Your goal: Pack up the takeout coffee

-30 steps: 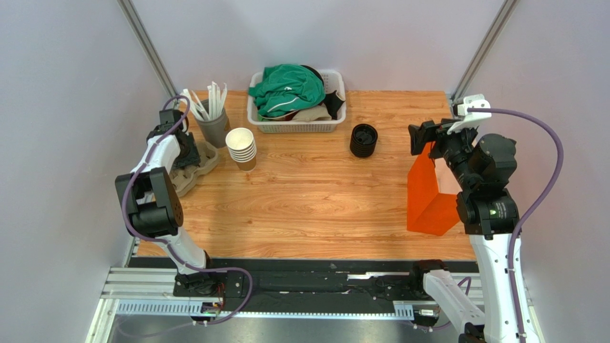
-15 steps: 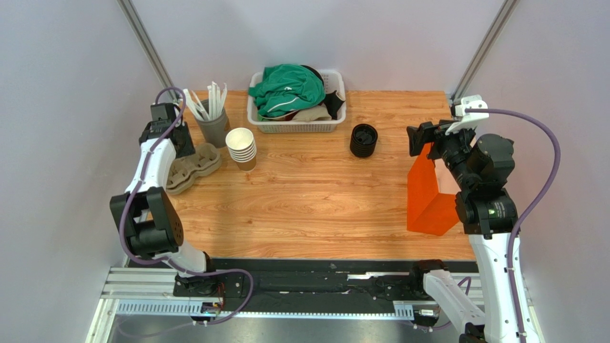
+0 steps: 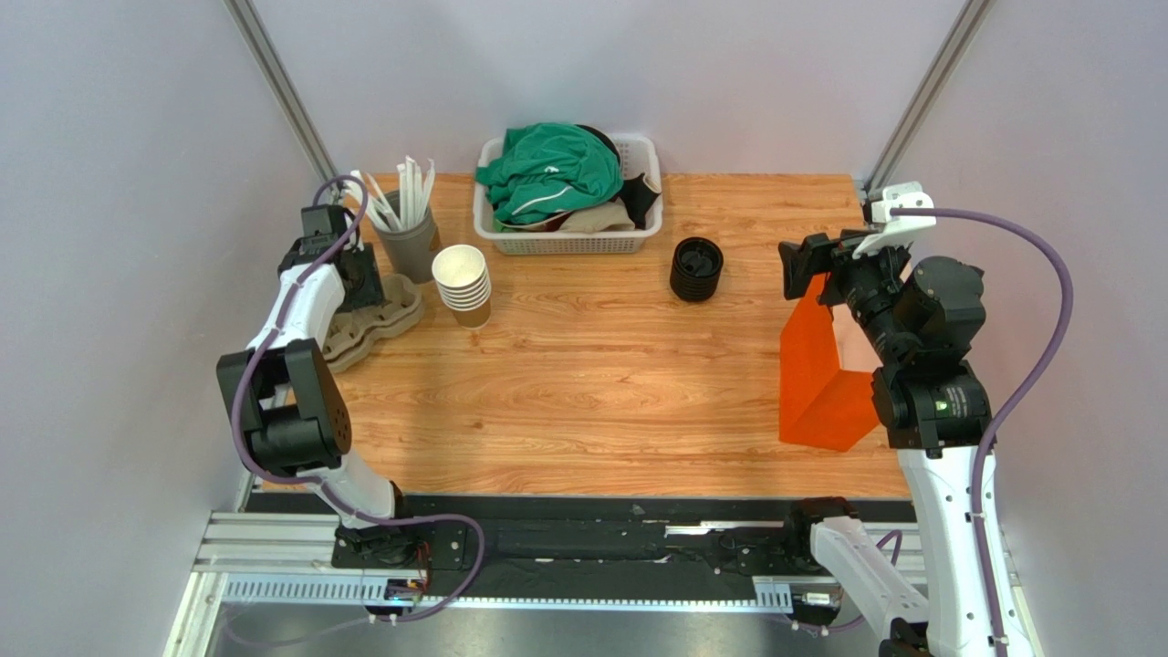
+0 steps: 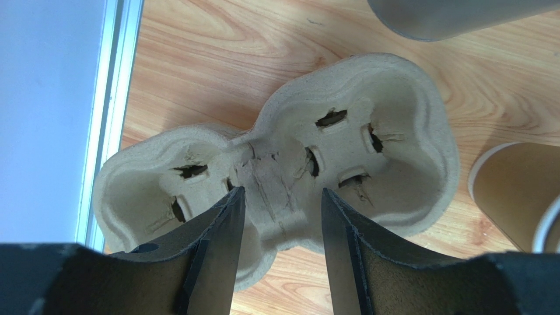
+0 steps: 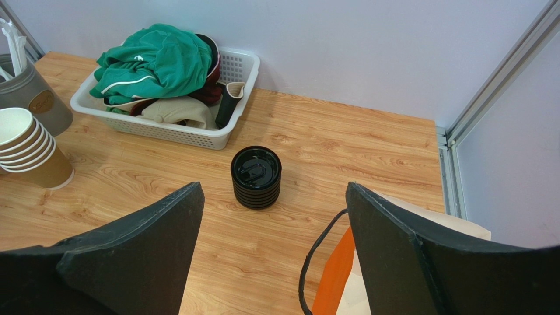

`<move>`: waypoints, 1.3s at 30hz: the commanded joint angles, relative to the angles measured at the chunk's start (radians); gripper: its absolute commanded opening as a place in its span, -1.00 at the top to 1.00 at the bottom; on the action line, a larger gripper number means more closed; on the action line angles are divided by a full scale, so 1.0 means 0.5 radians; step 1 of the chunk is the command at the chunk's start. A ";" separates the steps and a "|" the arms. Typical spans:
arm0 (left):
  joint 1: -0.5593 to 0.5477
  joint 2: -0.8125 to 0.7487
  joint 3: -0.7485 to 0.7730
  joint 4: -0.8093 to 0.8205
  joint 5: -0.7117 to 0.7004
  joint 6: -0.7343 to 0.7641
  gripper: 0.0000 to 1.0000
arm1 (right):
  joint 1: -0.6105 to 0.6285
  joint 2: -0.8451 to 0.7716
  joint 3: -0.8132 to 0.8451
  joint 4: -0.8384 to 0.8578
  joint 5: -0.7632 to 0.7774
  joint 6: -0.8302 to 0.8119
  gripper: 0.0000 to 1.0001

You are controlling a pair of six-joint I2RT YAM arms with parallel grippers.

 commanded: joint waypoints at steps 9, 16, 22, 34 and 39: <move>-0.013 0.064 -0.021 0.115 -0.055 0.067 -0.05 | 0.010 -0.019 -0.008 0.058 -0.023 0.012 -0.71; -0.016 0.101 -0.027 0.106 -0.058 0.085 -0.18 | 0.010 -0.022 -0.005 0.055 -0.026 0.012 -0.71; -0.013 0.135 -0.043 0.100 -0.052 0.079 -0.18 | 0.010 -0.019 -0.008 0.052 -0.023 0.012 -0.71; -0.019 0.126 -0.049 0.090 -0.037 0.085 0.11 | 0.010 -0.025 -0.011 0.055 -0.020 0.012 -0.71; -0.019 0.126 -0.046 0.087 -0.028 0.085 0.52 | 0.010 -0.022 -0.011 0.058 -0.023 0.015 -0.71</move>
